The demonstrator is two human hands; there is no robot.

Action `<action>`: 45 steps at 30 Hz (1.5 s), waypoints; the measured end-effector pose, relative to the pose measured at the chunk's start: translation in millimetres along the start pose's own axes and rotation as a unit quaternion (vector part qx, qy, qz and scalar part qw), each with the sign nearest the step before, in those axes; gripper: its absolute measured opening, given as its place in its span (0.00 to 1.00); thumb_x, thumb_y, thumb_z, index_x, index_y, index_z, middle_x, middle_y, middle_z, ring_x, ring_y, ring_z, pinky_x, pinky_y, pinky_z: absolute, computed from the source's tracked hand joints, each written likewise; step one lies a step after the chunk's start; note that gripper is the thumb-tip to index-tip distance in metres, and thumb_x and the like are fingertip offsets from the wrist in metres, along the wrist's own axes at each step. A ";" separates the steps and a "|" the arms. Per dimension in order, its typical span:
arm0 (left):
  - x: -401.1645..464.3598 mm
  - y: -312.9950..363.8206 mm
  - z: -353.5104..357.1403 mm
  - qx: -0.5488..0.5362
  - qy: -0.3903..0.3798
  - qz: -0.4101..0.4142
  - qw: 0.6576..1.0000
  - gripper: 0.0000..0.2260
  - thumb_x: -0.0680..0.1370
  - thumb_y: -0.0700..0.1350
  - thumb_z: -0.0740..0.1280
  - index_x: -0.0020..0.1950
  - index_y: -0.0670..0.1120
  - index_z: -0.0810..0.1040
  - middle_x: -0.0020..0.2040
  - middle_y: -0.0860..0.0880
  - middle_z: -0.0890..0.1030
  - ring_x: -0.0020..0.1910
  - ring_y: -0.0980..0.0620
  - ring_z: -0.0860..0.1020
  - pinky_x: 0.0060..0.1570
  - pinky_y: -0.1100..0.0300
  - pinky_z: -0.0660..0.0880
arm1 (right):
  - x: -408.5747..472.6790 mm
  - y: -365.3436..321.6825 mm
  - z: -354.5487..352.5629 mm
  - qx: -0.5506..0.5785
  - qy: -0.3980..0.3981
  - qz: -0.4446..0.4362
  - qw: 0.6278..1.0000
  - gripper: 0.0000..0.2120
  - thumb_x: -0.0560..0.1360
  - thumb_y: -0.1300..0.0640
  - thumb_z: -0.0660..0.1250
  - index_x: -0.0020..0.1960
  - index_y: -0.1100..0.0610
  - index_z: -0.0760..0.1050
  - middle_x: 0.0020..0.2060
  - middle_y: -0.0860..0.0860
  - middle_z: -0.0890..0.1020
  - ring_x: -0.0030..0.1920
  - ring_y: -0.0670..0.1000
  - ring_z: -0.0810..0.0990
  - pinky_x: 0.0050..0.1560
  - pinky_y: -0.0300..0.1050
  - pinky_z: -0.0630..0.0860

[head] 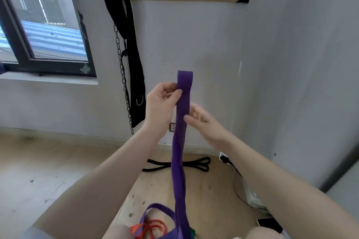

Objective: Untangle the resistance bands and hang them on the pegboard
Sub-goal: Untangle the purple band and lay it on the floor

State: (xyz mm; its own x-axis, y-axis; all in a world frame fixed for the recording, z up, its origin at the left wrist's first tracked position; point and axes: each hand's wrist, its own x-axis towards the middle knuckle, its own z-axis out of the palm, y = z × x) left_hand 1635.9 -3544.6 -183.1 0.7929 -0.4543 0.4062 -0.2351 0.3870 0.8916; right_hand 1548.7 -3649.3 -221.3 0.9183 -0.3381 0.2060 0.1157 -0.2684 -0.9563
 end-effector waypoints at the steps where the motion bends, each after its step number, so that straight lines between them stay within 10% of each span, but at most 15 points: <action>1: 4.5 7.6 1.1 -0.009 0.000 0.002 1.000 0.06 0.75 0.33 0.66 0.50 0.41 0.77 0.44 0.47 0.81 0.42 0.54 0.80 0.46 0.61 0.79 | -5.6 9.8 3.4 -0.006 -0.044 0.013 0.999 0.18 0.79 0.60 0.60 0.68 0.58 0.66 0.58 0.52 0.77 0.57 0.44 0.76 0.58 0.39 0.74; 6: 28.0 37.5 6.5 -0.038 0.010 0.018 0.999 0.05 0.76 0.34 0.66 0.47 0.44 0.76 0.42 0.47 0.81 0.41 0.52 0.80 0.48 0.56 0.79 | -6.5 17.1 16.2 -0.013 -0.054 0.016 0.998 0.08 0.80 0.61 0.57 0.57 0.57 0.72 0.46 0.49 0.79 0.46 0.45 0.78 0.53 0.44 0.76; 15: 37.6 42.3 -3.7 0.057 -0.055 -0.174 0.982 0.17 0.78 0.54 0.61 0.60 0.43 0.73 0.51 0.47 0.82 0.50 0.50 0.81 0.55 0.54 0.77 | 33.5 -84.2 -2.1 0.089 0.193 -0.065 0.975 0.04 0.78 0.59 0.62 0.50 0.55 0.75 0.39 0.49 0.80 0.38 0.46 0.78 0.39 0.37 0.76; 24: 27.2 72.4 1.7 0.003 -0.070 0.082 0.994 0.14 0.77 0.37 0.65 0.61 0.49 0.74 0.50 0.51 0.81 0.44 0.59 0.81 0.41 0.68 0.76 | 79.5 -200.7 -15.1 0.169 0.240 -0.124 0.948 0.05 0.76 0.55 0.67 0.43 0.56 0.75 0.42 0.53 0.80 0.46 0.53 0.78 0.50 0.50 0.77; 29: 20.5 49.3 -3.2 0.139 -0.004 0.116 0.983 0.11 0.75 0.37 0.68 0.48 0.53 0.73 0.44 0.52 0.79 0.38 0.46 0.81 0.39 0.48 0.80 | 76.2 -168.1 -3.8 0.087 0.261 -0.107 0.955 0.05 0.74 0.55 0.69 0.41 0.54 0.76 0.40 0.52 0.81 0.45 0.53 0.79 0.52 0.55 0.77; 45: -58.5 -101.3 -19.0 0.204 0.055 -0.067 0.975 0.06 0.76 0.43 0.68 0.51 0.51 0.76 0.42 0.53 0.82 0.42 0.57 0.80 0.45 0.62 0.77 | 36.9 -0.3 30.0 0.198 0.190 0.108 0.955 0.09 0.79 0.64 0.59 0.44 0.55 0.75 0.40 0.51 0.80 0.42 0.50 0.77 0.43 0.44 0.74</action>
State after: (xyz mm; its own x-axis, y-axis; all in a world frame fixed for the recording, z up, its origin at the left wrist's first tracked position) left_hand 1624.0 -3542.0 -301.0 0.8818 -0.3814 0.2773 -0.3120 -0.0311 0.9496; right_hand 1593.9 -3634.6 -219.6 0.7413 -0.6709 -0.0166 0.1424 0.1814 -0.9731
